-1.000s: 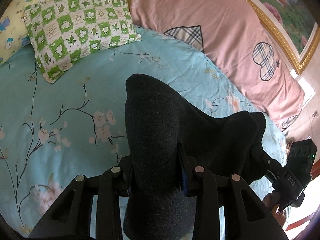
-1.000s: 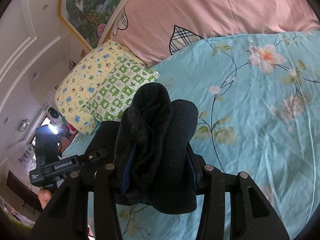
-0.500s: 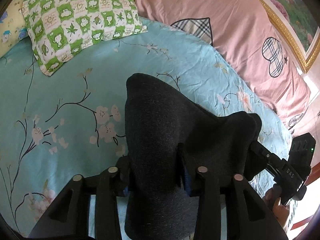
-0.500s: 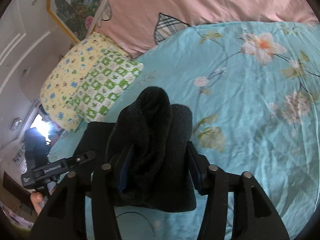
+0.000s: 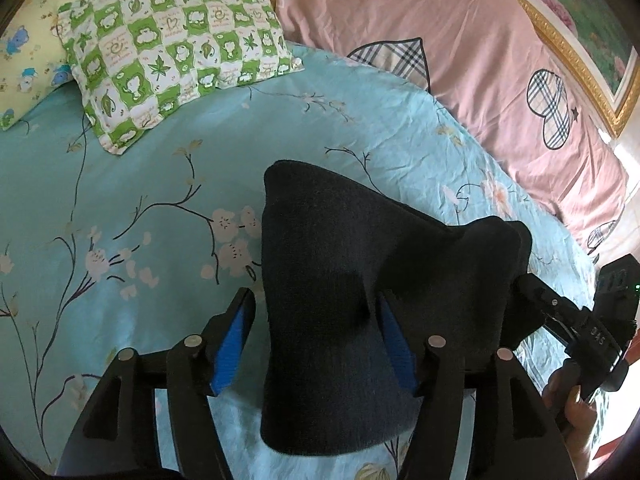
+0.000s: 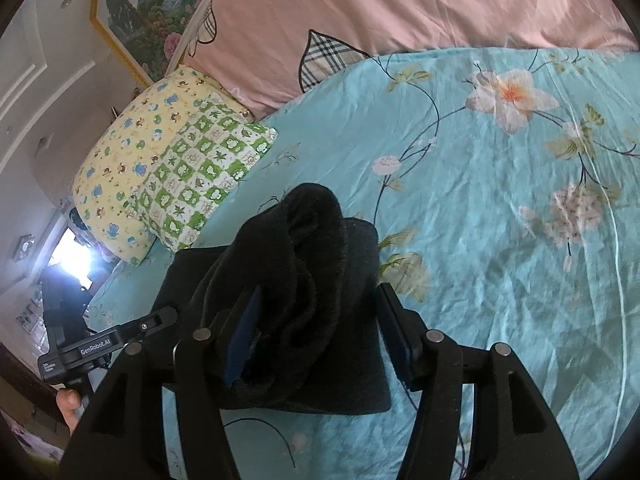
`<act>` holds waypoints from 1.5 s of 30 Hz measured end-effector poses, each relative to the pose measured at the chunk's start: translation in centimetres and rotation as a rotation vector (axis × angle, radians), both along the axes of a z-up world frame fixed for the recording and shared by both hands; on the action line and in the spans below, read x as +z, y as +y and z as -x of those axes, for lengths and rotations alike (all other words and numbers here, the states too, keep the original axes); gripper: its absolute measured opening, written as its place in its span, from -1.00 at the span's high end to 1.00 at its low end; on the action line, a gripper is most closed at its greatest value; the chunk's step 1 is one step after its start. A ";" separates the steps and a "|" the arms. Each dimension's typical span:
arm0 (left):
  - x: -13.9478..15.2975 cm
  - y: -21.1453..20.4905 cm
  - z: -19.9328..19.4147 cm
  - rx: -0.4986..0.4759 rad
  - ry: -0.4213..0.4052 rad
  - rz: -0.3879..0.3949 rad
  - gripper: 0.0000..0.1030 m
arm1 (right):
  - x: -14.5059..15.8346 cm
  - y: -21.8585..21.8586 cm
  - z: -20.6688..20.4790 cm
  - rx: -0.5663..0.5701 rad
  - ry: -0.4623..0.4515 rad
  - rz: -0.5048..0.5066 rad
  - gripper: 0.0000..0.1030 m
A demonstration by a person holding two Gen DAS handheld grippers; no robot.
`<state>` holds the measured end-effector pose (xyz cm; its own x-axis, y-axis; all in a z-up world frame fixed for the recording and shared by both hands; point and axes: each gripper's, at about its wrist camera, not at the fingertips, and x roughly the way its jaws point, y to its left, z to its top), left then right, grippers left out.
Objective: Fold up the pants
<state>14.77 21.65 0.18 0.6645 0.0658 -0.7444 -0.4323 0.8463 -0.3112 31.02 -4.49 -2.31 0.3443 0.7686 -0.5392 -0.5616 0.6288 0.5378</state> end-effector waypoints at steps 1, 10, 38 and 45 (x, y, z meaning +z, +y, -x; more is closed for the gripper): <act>0.1 -0.1 0.2 0.001 -0.001 -0.005 -0.24 | 0.2 -0.1 0.2 0.003 -0.006 -0.004 -0.28; 0.8 -1.1 2.1 -0.007 -0.009 -0.035 -0.33 | 2.1 -0.2 2.8 0.047 -0.085 -0.015 -0.54; 0.6 -6.6 7.3 -0.014 0.065 -0.265 -0.52 | 1.9 0.6 11.0 0.203 -0.329 0.198 -0.85; 0.5 -7.0 7.7 -0.009 0.074 -0.286 -0.54 | 1.8 0.6 11.7 0.196 -0.358 0.230 -0.86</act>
